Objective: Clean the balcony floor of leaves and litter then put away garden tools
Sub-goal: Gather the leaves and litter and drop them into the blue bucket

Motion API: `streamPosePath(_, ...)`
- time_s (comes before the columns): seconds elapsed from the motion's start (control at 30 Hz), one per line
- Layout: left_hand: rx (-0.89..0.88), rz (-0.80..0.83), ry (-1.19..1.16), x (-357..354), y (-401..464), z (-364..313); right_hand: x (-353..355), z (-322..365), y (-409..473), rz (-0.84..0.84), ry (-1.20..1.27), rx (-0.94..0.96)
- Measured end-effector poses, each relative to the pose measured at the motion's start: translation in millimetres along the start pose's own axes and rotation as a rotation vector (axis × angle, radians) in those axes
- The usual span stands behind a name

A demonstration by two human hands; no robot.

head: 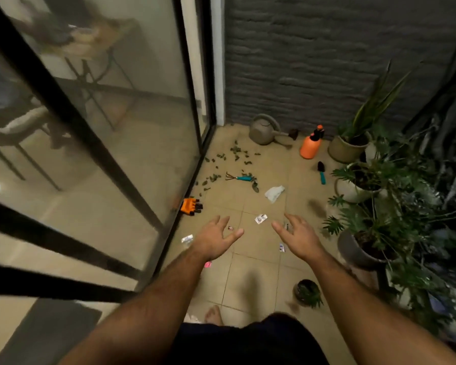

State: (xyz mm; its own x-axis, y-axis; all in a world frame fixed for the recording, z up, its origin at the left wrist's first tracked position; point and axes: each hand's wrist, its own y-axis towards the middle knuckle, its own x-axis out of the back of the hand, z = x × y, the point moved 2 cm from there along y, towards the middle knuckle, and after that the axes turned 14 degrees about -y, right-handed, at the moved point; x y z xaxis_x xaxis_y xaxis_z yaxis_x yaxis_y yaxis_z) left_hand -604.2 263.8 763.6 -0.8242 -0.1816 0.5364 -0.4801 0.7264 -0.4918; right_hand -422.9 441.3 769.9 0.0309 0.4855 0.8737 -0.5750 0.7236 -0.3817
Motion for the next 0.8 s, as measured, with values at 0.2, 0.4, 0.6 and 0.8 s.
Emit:
streamPosePath(0.2,-0.036,0.046,0.041,18,88,-37,15,-7,65,0.019,0.069,-0.081)
streamPosePath(0.4,-0.049,0.020,0.021,31,192,-94,57,-29,180,0.027,0.090,-0.062)
streamPosePath(0.6,0.053,-0.057,-0.020,39,283,-152,116,-47,297,0.112,0.016,0.048)
streamPosePath(0.8,0.097,-0.113,-0.050,50,359,-207,171,-38,404,0.130,-0.021,0.140)
